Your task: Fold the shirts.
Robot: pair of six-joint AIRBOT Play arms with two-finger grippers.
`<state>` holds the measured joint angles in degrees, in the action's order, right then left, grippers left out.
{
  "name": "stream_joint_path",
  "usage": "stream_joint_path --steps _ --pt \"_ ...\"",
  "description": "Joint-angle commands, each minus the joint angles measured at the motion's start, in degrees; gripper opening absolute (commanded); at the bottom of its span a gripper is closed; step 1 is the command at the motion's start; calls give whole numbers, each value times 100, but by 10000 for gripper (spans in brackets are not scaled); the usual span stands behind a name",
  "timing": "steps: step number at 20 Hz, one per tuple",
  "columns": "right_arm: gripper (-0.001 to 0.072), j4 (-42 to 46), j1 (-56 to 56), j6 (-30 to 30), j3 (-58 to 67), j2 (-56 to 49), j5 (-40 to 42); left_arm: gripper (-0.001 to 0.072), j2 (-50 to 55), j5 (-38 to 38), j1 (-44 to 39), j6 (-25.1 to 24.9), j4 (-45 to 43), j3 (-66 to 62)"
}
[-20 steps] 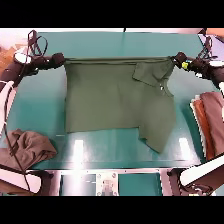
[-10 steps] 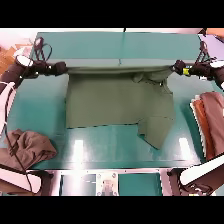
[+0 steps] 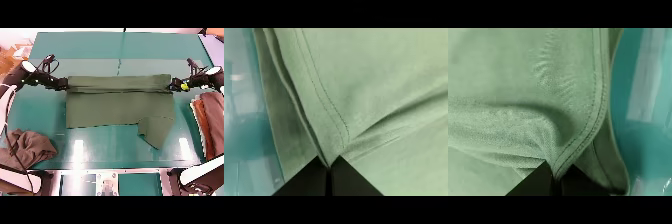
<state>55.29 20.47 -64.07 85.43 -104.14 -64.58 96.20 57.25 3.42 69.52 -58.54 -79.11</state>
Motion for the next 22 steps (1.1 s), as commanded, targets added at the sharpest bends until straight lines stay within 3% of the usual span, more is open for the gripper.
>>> stream_joint_path --steps 1,5,7,8,10,12,16,19,22 --pt "20 94 4 -24 -197 -2 -94 22 0 63 -4 76 -103 168" --pt "22 90 4 -26 -197 -2 -42 23 0 22 -4 94 -68 367" --pt "126 90 4 -76 -168 0 -46 24 -2 26 -4 96 15 369" --pt "160 92 9 -229 -111 0 -87 76 -7 39 -2 94 61 367" --pt "216 94 85 -494 136 22 -396 540 -24 179 -2 170 52 256" --pt "216 175 262 -763 387 127 -848 547 -44 590 4 315 -94 4" --pt "230 503 763 -1075 184 643 -1823 545 -48 2144 4 1449 -1241 -802" --pt "230 503 1163 -1054 -1207 1574 -1600 544 -245 2887 2 1982 -1346 -542" --pt "233 538 1685 -1034 -2841 2675 -907 545 -988 2903 -4 2203 -1220 608"
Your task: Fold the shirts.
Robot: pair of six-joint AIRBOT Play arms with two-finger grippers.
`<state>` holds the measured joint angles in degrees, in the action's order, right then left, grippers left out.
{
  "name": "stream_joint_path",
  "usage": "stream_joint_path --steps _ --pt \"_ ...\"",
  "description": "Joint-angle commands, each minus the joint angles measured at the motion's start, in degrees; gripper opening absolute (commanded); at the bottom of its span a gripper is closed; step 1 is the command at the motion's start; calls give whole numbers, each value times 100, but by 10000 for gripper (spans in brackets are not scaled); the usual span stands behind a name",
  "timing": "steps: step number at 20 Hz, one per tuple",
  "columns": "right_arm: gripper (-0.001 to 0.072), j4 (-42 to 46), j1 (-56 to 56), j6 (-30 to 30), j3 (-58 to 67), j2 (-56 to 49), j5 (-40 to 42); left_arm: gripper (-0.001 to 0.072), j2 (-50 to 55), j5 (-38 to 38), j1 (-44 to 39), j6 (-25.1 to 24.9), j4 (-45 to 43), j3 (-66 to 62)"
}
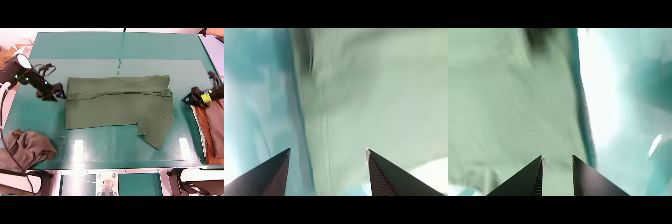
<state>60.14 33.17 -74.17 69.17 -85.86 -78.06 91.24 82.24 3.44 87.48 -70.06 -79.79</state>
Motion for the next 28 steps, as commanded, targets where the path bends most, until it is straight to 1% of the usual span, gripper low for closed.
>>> stream_joint_path --steps 1,2,3,4,6,7,8,9,10,11,12,14,15,16,19,21,24,25,26,27,28 --pt "269 52 603 -59 -1729 1198 723 545 -890 319 -7 404 -70 1193" --pt "303 52 765 -72 -2175 1482 933 545 -1405 136 -4 431 -70 1814" --pt "303 52 892 -66 -2520 1672 1040 545 -1939 -149 -4 566 -68 2417" --pt "306 57 981 -59 -2830 1812 1115 546 -2531 -562 -7 861 37 3071" --pt "321 55 1027 -22 -3244 1897 1191 547 -3532 -1513 -7 1093 721 4249" --pt "370 33 1019 -22 -3405 1899 1224 545 -3860 -1943 -7 1102 1143 4732" --pt "371 -13 994 -22 -3536 1897 1250 546 -4076 -2352 -7 1051 1613 5184" --pt "371 -81 955 -17 -3657 1897 1285 546 -4111 -2675 -26 892 2087 5521" --pt "371 -144 898 11 -3746 1897 1335 546 -4081 -3051 -149 682 2500 5799" --pt "371 -197 837 72 -3832 1899 1379 546 -4076 -3560 -391 658 2800 6048" --pt "371 -278 776 92 -3906 1897 1423 546 -4074 -4170 -699 688 2957 6227" --pt "371 -535 605 92 -4011 1897 1558 545 -4074 -5372 -1163 1115 2977 6428" --pt "371 -660 509 92 -4059 1897 1637 544 -4065 -5761 -1268 1263 2973 6492" --pt "371 -763 402 94 -4113 1897 1685 485 -3987 -5897 -1298 1316 2975 6509" --pt "373 -960 -39 111 -4197 1895 1779 483 -3571 -5987 -1298 1294 3370 6507" --pt "415 -1084 -260 109 -4197 1895 1784 483 -3510 -6249 -1298 1298 3418 6492" --pt "415 -1130 -352 107 -4203 1895 1764 483 -3510 -6398 -1298 1296 3565 6492" --pt "415 -1128 -352 107 -4203 1895 1729 409 -3510 -6352 -1298 1296 3567 6492" --pt "415 -1126 -350 109 -4203 1895 1676 215 -3510 -6323 -1298 1294 3569 6492" --pt "415 -1126 -350 109 -4203 1895 1609 101 -3510 -6323 -1298 1292 3576 6492" --pt "415 -1126 -350 109 -4203 1895 1523 101 -3510 -6323 -1298 1241 3582 6492"
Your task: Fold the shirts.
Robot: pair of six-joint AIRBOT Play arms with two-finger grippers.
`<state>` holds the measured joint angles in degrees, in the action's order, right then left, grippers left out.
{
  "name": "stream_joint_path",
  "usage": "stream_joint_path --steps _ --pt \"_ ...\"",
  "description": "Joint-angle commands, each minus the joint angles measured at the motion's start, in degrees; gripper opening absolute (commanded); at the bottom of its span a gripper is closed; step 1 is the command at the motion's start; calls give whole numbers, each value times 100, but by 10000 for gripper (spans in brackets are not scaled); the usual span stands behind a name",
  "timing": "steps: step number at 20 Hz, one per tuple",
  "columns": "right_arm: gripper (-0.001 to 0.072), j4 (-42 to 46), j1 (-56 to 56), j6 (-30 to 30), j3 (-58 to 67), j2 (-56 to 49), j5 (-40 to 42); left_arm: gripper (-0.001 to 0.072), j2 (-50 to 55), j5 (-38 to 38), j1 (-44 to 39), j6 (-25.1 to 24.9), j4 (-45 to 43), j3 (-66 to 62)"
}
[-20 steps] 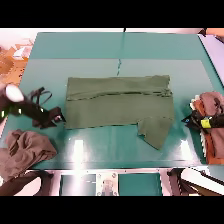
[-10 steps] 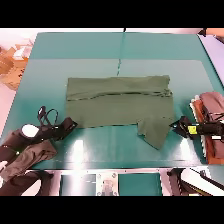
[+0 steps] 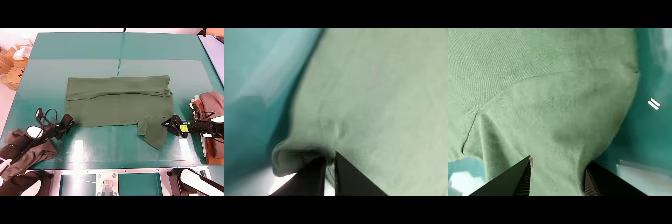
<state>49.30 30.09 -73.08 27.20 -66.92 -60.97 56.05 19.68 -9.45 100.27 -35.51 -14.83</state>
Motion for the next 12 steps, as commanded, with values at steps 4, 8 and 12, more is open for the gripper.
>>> stream_joint_path --steps 4,8,12 --pt "336 -46 -44 28 -9 2 -345 23 7 37 -9 -184 144 -7" --pt "21 -11 -17 173 -11 90 -468 22 -26 435 44 -411 15 -251" --pt "21 846 -28 -345 46 748 -546 22 -26 2041 817 -472 -1366 -1189"
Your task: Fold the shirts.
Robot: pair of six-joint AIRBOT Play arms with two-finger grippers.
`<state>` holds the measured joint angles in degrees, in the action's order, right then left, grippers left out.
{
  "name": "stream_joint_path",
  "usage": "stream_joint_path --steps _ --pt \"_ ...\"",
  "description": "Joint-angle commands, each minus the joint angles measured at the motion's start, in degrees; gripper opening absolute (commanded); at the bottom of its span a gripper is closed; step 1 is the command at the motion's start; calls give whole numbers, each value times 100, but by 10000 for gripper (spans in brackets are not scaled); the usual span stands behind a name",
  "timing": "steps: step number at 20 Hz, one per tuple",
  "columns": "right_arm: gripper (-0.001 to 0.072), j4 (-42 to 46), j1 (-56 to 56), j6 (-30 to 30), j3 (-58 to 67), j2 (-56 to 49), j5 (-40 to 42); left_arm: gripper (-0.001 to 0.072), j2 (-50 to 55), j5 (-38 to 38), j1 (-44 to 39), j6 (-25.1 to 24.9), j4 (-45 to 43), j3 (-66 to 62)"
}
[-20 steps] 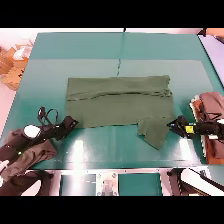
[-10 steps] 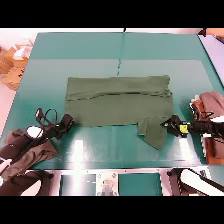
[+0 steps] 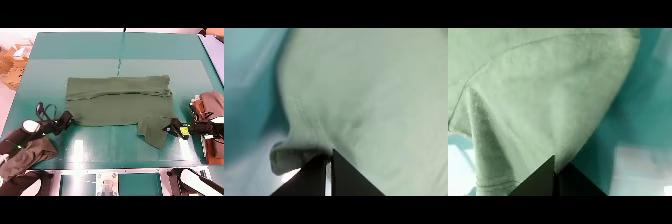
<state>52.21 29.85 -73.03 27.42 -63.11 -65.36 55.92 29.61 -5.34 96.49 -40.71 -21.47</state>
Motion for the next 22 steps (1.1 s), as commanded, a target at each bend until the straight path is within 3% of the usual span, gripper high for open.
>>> stream_joint_path --steps 1,4,7,10,18,22 --pt "20 881 -4 -573 11 540 -179 22 -13 1447 579 -44 -1257 -741" --pt "20 1423 -4 -1088 -76 1049 -505 22 -9 2098 752 28 -1967 -946" --pt "20 970 -4 -1150 286 1530 -697 22 -2 2577 741 -125 -2079 -1102" --pt "20 514 -199 -1176 1003 1410 -704 22 52 2599 741 -254 -2072 -1718" --pt "21 68 -896 -1464 3069 -737 -87 22 2245 2621 741 -750 -1360 -4162" --pt "21 -133 -1080 -1462 3779 -1895 367 23 3407 2122 645 -848 -1084 -5235"
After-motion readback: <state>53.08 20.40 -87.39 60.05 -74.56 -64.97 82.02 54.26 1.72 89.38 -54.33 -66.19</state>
